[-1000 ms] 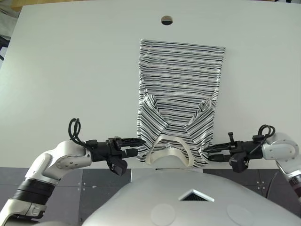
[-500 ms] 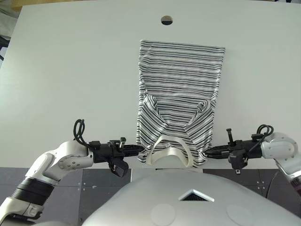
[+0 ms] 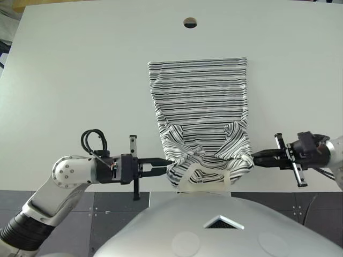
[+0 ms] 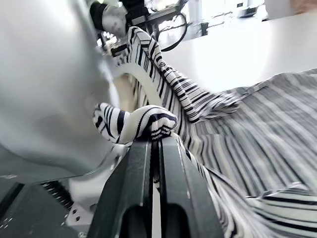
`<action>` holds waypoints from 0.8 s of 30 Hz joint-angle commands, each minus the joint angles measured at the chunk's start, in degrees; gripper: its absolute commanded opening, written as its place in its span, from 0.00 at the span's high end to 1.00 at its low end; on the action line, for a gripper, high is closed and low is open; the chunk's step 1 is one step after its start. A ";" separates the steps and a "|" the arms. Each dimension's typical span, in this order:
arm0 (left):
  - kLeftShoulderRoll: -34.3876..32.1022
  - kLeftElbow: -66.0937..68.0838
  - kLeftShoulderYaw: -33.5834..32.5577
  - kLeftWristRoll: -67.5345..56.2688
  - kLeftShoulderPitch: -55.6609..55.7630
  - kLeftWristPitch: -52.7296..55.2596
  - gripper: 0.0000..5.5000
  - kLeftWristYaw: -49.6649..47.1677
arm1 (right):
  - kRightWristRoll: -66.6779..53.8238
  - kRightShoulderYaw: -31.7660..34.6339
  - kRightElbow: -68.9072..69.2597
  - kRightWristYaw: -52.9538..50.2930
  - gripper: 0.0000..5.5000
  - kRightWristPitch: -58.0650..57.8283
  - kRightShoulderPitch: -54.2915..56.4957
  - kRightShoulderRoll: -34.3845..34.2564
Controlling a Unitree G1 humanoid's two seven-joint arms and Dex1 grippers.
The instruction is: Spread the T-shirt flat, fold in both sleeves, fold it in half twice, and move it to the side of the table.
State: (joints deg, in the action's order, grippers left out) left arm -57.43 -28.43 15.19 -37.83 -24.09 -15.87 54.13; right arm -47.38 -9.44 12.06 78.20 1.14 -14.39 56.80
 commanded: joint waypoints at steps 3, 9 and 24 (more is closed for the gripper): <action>11.53 11.34 -3.76 9.85 10.65 0.31 0.97 -6.38 | 9.41 2.74 -9.18 -7.12 0.98 3.11 11.13 -11.51; 19.47 25.28 -4.47 20.86 18.91 3.01 0.97 -12.49 | 20.85 3.51 -22.51 -18.04 0.98 6.85 23.23 -22.01; 32.21 53.87 -4.87 34.50 41.63 3.15 0.97 -19.40 | 43.99 2.52 -60.39 -34.55 0.98 22.51 43.28 -32.46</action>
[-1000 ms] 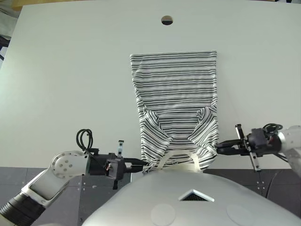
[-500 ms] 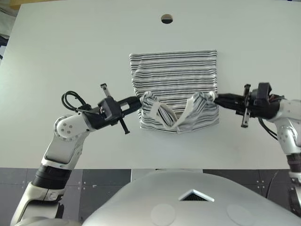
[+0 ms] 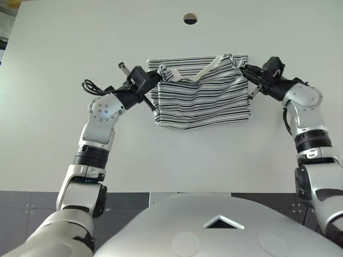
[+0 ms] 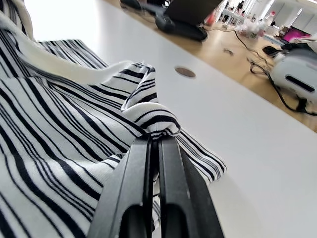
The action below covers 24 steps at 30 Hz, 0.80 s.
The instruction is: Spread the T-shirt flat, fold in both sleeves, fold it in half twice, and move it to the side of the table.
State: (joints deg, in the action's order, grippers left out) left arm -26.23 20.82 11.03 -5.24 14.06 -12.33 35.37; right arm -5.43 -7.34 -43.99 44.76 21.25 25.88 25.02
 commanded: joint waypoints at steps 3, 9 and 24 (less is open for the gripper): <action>2.12 9.40 -0.36 3.95 5.72 -1.14 0.97 -1.53 | 3.22 0.75 -7.91 -2.40 0.98 4.06 4.74 -1.10; 4.36 20.75 -1.33 6.38 11.26 -3.87 0.97 -3.72 | 5.33 1.66 -13.42 -6.70 0.98 5.70 7.50 -1.77; 7.99 40.24 -10.34 3.72 21.74 -0.25 0.72 -11.45 | 5.91 3.35 -16.31 -9.39 0.65 4.31 8.48 -3.68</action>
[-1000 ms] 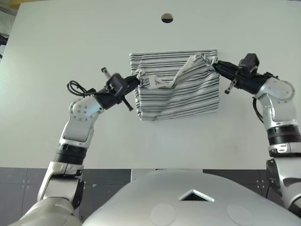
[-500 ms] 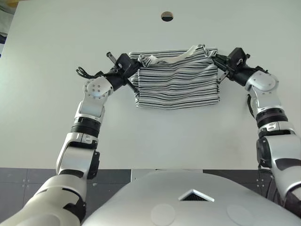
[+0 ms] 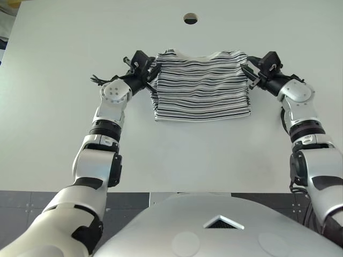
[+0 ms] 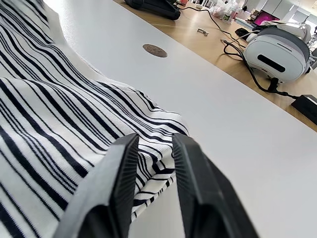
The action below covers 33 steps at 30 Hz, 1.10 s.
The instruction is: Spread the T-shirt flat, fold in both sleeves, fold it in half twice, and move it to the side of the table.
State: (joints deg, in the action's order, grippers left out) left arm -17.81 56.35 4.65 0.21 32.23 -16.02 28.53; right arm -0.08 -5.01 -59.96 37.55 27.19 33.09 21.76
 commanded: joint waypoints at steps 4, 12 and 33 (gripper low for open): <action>-1.20 5.40 -6.98 -3.11 4.14 0.98 0.72 -5.29 | 2.32 0.97 2.12 -6.32 0.62 1.93 1.09 -0.09; -3.58 -38.28 6.61 5.93 -16.54 -16.56 0.72 6.51 | 30.44 -11.98 18.57 -16.55 0.62 20.64 1.74 8.56; -23.40 -33.65 39.97 83.51 -0.34 -22.94 0.72 -20.88 | 3.43 -39.61 54.54 38.11 0.62 2.47 -4.97 23.73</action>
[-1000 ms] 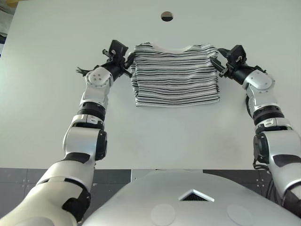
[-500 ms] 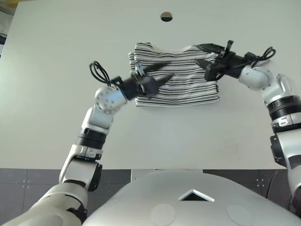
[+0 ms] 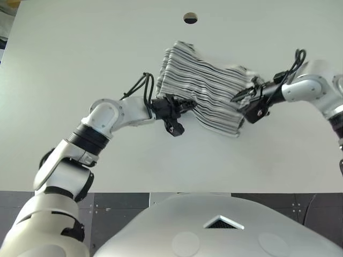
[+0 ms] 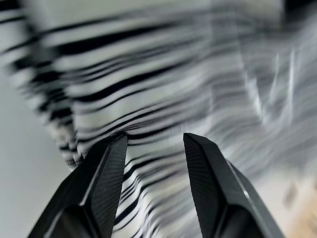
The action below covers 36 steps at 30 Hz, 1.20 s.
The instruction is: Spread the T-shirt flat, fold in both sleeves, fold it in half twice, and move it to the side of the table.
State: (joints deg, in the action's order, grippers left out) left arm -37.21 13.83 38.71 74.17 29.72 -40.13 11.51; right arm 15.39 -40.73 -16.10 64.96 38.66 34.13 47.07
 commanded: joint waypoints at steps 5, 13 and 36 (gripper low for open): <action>-6.50 8.57 9.29 12.30 5.94 0.76 0.72 -12.12 | -12.71 -1.16 11.50 9.89 0.62 -12.20 -7.30 -5.40; -10.18 4.08 -2.24 -11.52 -0.16 -1.41 0.72 -17.14 | -24.91 12.43 13.41 6.52 0.62 -18.49 -10.11 -5.09; -17.10 -7.74 -9.53 -48.55 -40.47 -1.18 0.37 8.84 | -9.77 27.35 -11.66 2.55 0.30 14.66 -30.87 3.10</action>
State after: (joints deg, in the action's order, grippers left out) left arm -54.32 4.74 27.63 19.52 -8.36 -44.80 16.54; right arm -2.37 -11.23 -26.08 70.61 49.29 3.87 51.95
